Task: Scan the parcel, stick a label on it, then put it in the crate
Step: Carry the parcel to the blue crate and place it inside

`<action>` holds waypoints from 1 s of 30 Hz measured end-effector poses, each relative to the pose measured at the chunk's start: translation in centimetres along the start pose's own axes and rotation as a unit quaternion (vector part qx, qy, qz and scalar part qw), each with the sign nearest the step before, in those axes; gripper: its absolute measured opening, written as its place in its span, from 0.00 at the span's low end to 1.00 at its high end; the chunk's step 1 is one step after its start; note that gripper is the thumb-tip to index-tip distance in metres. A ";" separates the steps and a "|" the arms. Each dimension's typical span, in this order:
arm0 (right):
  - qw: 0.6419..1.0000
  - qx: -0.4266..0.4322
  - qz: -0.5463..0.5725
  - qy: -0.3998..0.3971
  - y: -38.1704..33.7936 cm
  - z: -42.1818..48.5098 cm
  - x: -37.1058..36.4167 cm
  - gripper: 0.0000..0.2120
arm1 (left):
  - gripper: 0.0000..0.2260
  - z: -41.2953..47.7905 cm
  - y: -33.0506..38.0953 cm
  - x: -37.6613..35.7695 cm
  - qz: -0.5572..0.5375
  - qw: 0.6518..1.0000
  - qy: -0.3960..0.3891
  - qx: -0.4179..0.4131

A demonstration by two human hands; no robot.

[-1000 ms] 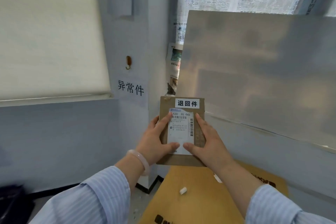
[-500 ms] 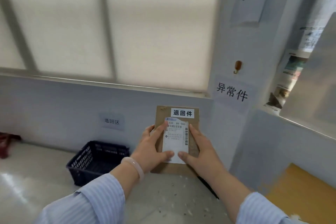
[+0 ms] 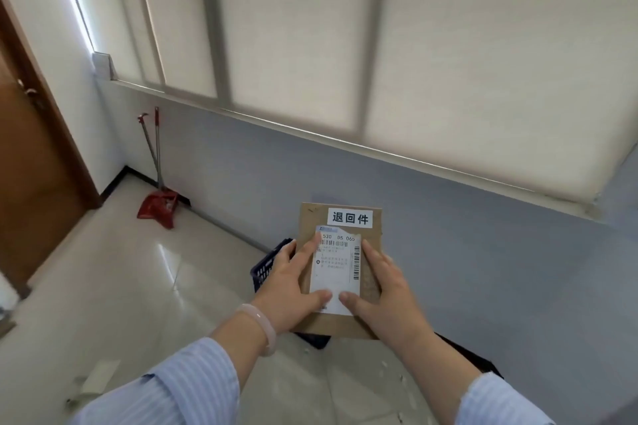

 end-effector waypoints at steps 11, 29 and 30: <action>0.999 -0.012 0.005 -0.049 2.0 16.2 -11.3 0.44 | 0.41 15.1 -10.6 3.0 0.014 0.998 -0.003 0.058; 0.986 -0.161 -0.038 -0.016 6.0 36.0 -29.1 0.46 | 0.40 40.1 -28.8 4.6 -0.009 0.987 -0.153 0.049; 0.984 -0.175 -0.038 -0.013 6.2 36.8 -30.1 0.47 | 0.41 41.5 -29.8 4.5 -0.005 0.985 -0.164 0.045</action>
Point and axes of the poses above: each hand's wrist, its own z-axis towards the middle knuckle, its own x-axis out of the back of the hand, y = z × x, the point moved 5 cm from there along z, towards the middle knuckle, and after that the axes turned 8 degrees about y, right-handed, at the moved point
